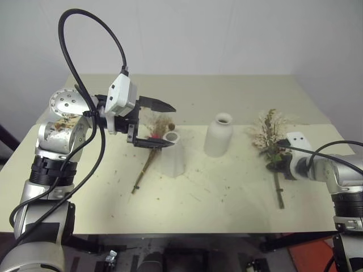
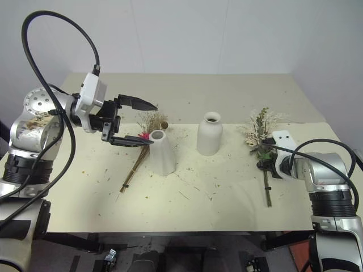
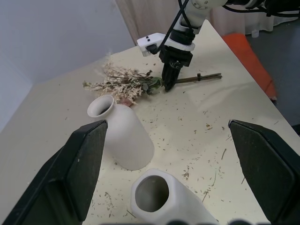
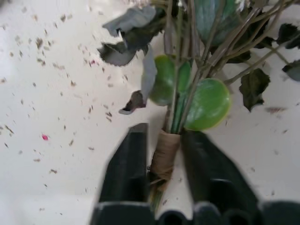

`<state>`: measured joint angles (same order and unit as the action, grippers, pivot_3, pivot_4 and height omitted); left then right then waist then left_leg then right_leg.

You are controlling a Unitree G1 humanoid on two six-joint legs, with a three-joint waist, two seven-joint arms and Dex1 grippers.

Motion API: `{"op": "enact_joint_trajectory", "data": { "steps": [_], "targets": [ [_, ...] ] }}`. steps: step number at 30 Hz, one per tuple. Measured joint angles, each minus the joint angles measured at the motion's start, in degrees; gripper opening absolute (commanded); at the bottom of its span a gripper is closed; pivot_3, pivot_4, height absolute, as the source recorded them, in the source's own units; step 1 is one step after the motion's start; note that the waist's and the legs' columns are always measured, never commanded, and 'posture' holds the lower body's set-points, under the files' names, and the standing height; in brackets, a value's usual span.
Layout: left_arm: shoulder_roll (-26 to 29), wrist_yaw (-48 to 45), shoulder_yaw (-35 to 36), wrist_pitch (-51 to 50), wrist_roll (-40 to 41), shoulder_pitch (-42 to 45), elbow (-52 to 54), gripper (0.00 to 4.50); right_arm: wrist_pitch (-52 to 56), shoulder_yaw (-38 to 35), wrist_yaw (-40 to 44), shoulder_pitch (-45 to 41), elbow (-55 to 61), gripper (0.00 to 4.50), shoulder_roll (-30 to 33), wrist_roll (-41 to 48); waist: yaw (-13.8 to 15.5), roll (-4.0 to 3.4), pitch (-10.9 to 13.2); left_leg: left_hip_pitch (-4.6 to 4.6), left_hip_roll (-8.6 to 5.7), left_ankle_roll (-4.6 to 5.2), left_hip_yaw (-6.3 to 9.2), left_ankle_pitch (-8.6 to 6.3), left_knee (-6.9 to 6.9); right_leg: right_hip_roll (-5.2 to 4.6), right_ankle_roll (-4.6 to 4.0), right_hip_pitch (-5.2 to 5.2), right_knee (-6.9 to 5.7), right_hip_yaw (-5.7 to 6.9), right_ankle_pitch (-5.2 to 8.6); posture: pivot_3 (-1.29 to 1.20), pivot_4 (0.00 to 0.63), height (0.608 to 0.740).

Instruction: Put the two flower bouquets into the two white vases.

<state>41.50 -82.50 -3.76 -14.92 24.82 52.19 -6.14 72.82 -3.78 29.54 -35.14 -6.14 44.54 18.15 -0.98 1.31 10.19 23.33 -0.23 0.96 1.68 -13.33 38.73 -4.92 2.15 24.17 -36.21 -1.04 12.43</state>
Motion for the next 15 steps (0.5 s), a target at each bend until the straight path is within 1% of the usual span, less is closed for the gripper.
{"op": "enact_joint_trajectory", "data": {
  "steps": [4, 7, 9, 11, 12, 15],
  "targets": [
    [0.0, 0.6, 0.3, -0.2, 0.0, -1.0, 0.8, 4.50, 0.0, 0.4, -0.6, 0.0, 0.0, 0.22, -0.1, -0.2, 0.1, 0.00, 0.0, 0.01, 0.01, 0.00, 0.00, 0.00, 0.01, 0.01, -0.02, 0.00, -0.01, 0.00, -0.02, 0.00, 0.150, 0.740],
    [0.2, 1.1, 0.8, -0.4, 0.0, -1.2, 1.2, 4.50, -3.0, -0.3, -4.3, 0.0, 0.0, 0.22, -2.1, -2.1, 0.0, 0.00, 0.0, 0.00, 0.01, 0.00, -0.01, 0.00, 0.02, 0.01, -0.02, 0.01, -0.01, -0.02, -0.02, 0.00, 0.150, 0.740],
    [0.5, 1.6, 1.5, -0.7, 0.3, -1.4, 1.6, 4.50, -10.1, -1.8, -10.5, -0.3, 0.0, 0.22, -4.4, -5.6, -0.1, -0.01, 0.0, 0.02, 0.00, 0.00, -0.04, 0.00, 0.00, 0.02, -0.01, 0.08, -0.05, -0.08, -0.02, 0.00, 0.150, 0.740],
    [1.2, 2.0, 2.7, -1.9, 1.0, -2.0, 1.9, 4.50, -17.8, -4.4, -19.3, -2.6, 1.0, 0.22, -8.1, -9.7, -0.5, -0.07, 0.0, 0.02, 0.01, -0.01, -0.11, 0.00, -0.02, 0.03, -0.01, 0.18, -0.13, -0.18, -0.03, 0.00, 0.150, 0.740],
    [1.4, 2.3, 2.9, -2.4, 1.3, -2.3, 2.0, 4.50, -21.7, -6.1, -22.3, -4.0, 2.4, 0.22, -9.7, -10.7, -0.6, -0.12, 0.1, 0.00, 0.01, -0.01, -0.12, 0.01, -0.04, 0.04, -0.01, 0.19, -0.16, -0.20, -0.02, 0.00, 0.150, 0.740],
    [1.7, 3.0, 3.0, -3.0, 1.4, -4.0, 2.4, 4.50, -31.8, -10.1, -24.1, -7.4, 8.6, 0.22, -14.0, -9.4, -0.7, -0.13, 0.1, -0.01, 0.14, -0.01, -0.10, 0.00, -0.06, 0.18, -0.02, 0.19, -0.16, -0.20, -0.03, 0.00, 0.150, 0.740]
  ]
}}
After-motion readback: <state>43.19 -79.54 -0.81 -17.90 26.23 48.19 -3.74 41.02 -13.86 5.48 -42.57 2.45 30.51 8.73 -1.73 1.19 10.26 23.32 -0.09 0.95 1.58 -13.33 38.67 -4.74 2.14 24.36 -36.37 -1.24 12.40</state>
